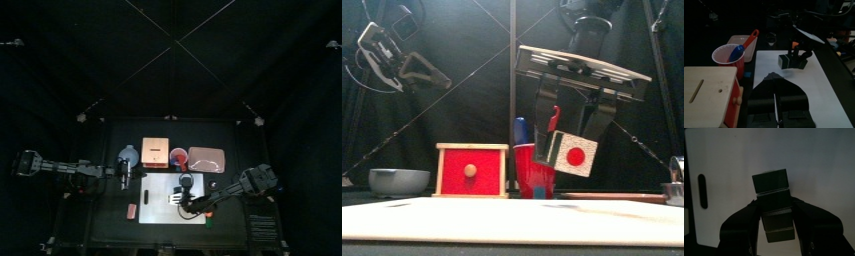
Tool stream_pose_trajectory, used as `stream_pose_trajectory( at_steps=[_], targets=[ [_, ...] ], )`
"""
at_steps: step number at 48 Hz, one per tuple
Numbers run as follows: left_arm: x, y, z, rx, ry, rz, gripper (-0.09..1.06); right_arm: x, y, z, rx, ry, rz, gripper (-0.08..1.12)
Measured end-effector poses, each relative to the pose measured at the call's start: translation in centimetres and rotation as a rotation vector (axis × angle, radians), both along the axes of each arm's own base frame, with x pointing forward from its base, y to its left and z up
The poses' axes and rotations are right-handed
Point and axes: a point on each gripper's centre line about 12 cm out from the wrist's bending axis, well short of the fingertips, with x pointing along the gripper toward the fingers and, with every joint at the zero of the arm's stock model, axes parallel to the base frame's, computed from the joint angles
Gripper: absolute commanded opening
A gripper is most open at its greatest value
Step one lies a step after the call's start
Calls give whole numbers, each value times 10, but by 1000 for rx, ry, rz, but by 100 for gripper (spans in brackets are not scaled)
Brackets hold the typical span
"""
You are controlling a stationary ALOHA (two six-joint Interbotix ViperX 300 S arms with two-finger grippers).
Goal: Place sushi on board then cut the sushi with the knife then place the pieces on the plate
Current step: Pick knife at handle with right hand
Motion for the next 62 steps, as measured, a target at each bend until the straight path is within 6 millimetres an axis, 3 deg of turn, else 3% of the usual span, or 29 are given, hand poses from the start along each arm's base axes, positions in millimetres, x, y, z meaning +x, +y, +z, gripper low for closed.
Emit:
stream_pose_trajectory(
  at_steps=[8, 20, 35, 39, 46, 57, 62],
  targets=[
    [-1, 0, 2, 11, -7, -6, -1, 9, 5, -12, 35, 51, -56, 65],
    [-3, -1, 4, 37, -9, -21, -1, 15, -1, -26, 39, 85, -83, 89],
    [-5, -1, 1, 44, 6, -21, -1, 13, -6, -23, 12, 100, -85, 91],
    [-5, -1, 0, 44, 9, -21, -1, 11, -8, -9, -6, 88, -77, 91],
    [-5, 0, 0, 44, 8, -19, -1, 2, -8, 38, -52, 62, 41, 91],
    [-5, 0, 0, 44, 10, -19, -1, -8, -11, 110, -107, 106, 327, 91],
    [-5, 0, 0, 44, 10, -19, -1, -6, -19, 128, -144, 172, 463, 91]
  ],
)
